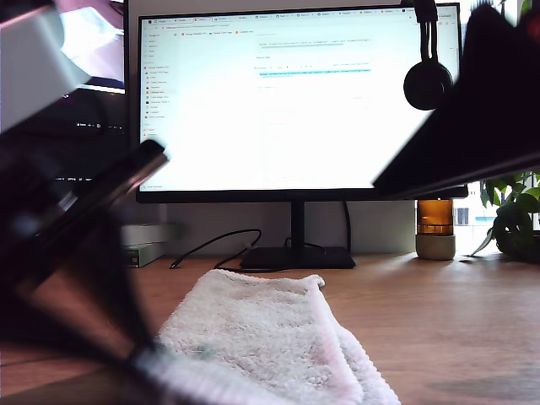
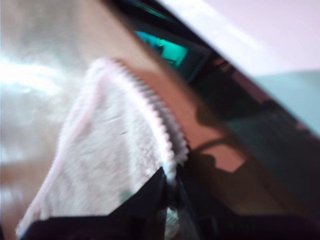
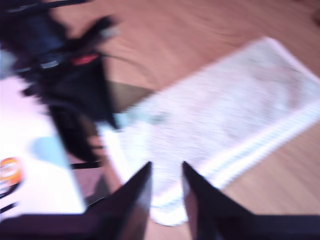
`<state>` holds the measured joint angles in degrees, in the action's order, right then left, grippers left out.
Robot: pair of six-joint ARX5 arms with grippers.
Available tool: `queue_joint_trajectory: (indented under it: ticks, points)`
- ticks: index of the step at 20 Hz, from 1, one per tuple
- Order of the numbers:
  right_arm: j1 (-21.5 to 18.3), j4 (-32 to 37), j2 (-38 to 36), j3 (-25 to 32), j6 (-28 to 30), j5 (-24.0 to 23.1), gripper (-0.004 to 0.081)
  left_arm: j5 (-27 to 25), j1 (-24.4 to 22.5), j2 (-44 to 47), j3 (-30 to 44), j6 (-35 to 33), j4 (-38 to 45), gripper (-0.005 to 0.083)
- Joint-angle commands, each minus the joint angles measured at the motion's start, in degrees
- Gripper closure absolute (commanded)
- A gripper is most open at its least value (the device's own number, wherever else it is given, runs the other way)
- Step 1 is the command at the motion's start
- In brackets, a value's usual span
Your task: Fold the tea towel to a neat square and place it to the right
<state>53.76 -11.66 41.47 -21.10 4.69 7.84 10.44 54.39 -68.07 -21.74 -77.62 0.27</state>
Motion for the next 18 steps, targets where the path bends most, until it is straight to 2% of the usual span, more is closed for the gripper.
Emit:
queue_joint_trajectory:
  ticks: [1, 4, 6, 11, 14, 18]
  points:
    - [2.1, 1.3, 0.2, 0.3, 1.0, 0.6, 0.0458, 0.2, 0.4, -0.1, -3.4, 3.2, -0.1, 0.0797]
    - [5.8, 1.4, 0.6, 0.3, 3.4, -0.1, 0.0434, 0.7, 0.4, -0.1, -9.5, 9.7, -6.5, 0.0797]
    - [7.5, 2.5, 1.5, 0.3, 4.3, -3.3, 0.0401, 2.5, 0.4, -0.1, -12.8, 12.0, -10.6, 0.0797]
    - [8.5, 5.5, 7.6, 0.3, 4.1, -7.0, 0.0361, 6.7, 0.4, -0.1, -18.6, 19.3, -21.0, 0.0797]
    - [8.5, 9.8, 12.7, 0.3, 3.4, -7.0, 0.0352, 7.3, 0.4, -0.1, -19.8, 19.8, -22.6, 0.0797]
    - [9.7, 11.3, 18.5, 0.0, 2.8, -7.0, 0.0344, 7.2, 0.4, -0.1, -19.8, 20.5, -22.9, 0.0797]
